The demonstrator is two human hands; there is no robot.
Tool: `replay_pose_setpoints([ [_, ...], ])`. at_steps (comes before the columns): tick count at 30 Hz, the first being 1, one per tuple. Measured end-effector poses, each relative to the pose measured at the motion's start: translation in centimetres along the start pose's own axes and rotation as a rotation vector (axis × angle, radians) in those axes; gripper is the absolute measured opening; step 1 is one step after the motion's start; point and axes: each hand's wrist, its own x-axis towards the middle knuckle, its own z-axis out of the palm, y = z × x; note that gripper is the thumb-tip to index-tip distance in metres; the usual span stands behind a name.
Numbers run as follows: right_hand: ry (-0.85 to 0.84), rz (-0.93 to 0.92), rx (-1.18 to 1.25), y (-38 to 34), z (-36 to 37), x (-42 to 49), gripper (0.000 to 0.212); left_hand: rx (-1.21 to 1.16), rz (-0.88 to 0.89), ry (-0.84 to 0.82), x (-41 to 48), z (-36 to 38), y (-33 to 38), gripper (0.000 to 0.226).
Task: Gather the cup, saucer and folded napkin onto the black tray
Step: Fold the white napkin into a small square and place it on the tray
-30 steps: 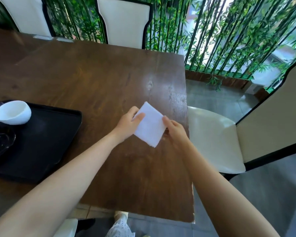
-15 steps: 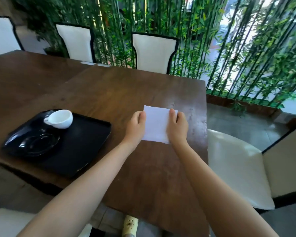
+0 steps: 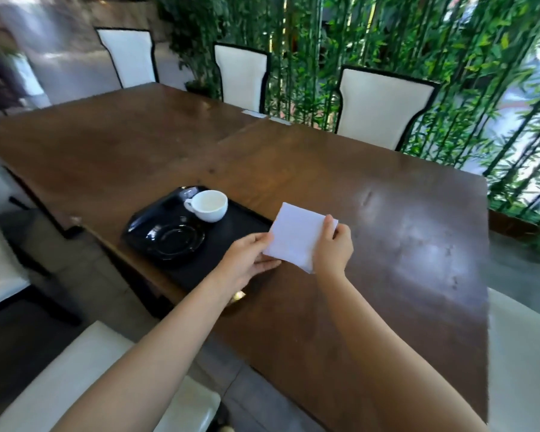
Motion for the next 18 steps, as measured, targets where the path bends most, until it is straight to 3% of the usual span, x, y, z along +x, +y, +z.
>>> replay_pose_setpoints([
  [3, -0.037, 0.068, -0.031, 1.3, 4.6, -0.4, 0.028, -0.165, -0.054, 0.039, 1.3, -4.3, 0.2, 0.013],
  [7, -0.106, 0.142, -0.11, 3.3, 9.4, -0.7, 0.024, -0.175, -0.113, 0.194, 4.1, -8.7, 1.2, 0.012],
  [11, -0.227, 0.193, -0.245, 4.2, 11.6, 0.2, 0.021, -0.245, -0.225, 0.288, 7.0, -11.9, 1.6, 0.006],
  [14, -0.327, 0.22, -0.392, 4.7, 12.4, 1.1, 0.007, -0.393, -0.324, 0.311, 7.9, -13.3, 0.5, 0.012],
  [18, -0.444, 0.174, -0.598, 4.8, 13.5, 1.7, 0.015, -0.477, -0.344, 0.4, 8.5, -14.0, -1.0, 0.021],
])
